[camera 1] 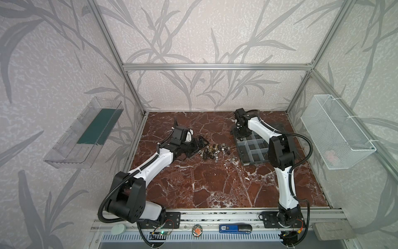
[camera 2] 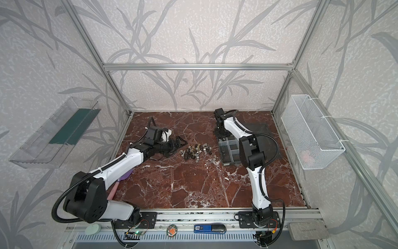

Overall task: Sort the screws and nuts into containers
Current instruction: Place the screw into the container, then pick up the screw from the center of the table.

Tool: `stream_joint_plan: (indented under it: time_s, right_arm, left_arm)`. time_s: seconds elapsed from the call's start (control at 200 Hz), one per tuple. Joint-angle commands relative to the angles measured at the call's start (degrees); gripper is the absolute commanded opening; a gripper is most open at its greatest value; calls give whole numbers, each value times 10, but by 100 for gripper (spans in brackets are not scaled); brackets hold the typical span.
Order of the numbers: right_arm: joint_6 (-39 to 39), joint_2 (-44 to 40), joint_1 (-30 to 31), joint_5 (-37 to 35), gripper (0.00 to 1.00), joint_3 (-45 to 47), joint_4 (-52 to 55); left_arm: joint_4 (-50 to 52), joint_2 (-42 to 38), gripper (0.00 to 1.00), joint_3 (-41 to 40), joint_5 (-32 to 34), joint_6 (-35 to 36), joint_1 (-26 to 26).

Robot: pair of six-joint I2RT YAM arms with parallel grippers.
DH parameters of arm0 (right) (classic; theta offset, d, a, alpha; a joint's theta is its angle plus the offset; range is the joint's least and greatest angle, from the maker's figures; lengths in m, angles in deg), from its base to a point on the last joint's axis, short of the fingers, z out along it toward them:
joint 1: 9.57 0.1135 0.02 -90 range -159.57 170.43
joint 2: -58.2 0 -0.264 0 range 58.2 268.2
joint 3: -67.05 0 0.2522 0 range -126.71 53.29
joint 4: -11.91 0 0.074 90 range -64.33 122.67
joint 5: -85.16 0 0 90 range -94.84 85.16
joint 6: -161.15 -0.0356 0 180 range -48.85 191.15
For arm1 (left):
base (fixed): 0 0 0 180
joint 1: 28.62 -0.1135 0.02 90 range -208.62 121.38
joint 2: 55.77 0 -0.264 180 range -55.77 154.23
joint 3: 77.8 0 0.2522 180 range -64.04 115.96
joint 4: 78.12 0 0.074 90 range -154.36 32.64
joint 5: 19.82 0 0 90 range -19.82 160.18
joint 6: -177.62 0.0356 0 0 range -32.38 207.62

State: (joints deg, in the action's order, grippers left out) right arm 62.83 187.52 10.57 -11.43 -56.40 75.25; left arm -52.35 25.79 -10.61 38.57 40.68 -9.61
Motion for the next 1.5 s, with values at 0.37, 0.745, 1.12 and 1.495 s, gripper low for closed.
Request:
stream_joint_plan:
  time_s: [0.37, 0.745, 1.12, 1.495]
  right_arm:
    - [4, -99, 20, 34, 44, 14, 8]
    - [-8, -139, 147, 72, 47, 82, -54]
    - [-30, -54, 228, 92, 46, 19, -71]
    - [-33, 41, 251, 82, 44, -75, -39]
  left_arm:
    - [15, -10, 99, 26, 10, 11, -2]
    - [-10, -21, 99, -12, -6, -28, -34]
    - [-109, -53, 99, -115, -68, -106, -100]
    - [-114, -69, 99, -142, -85, -101, -128]
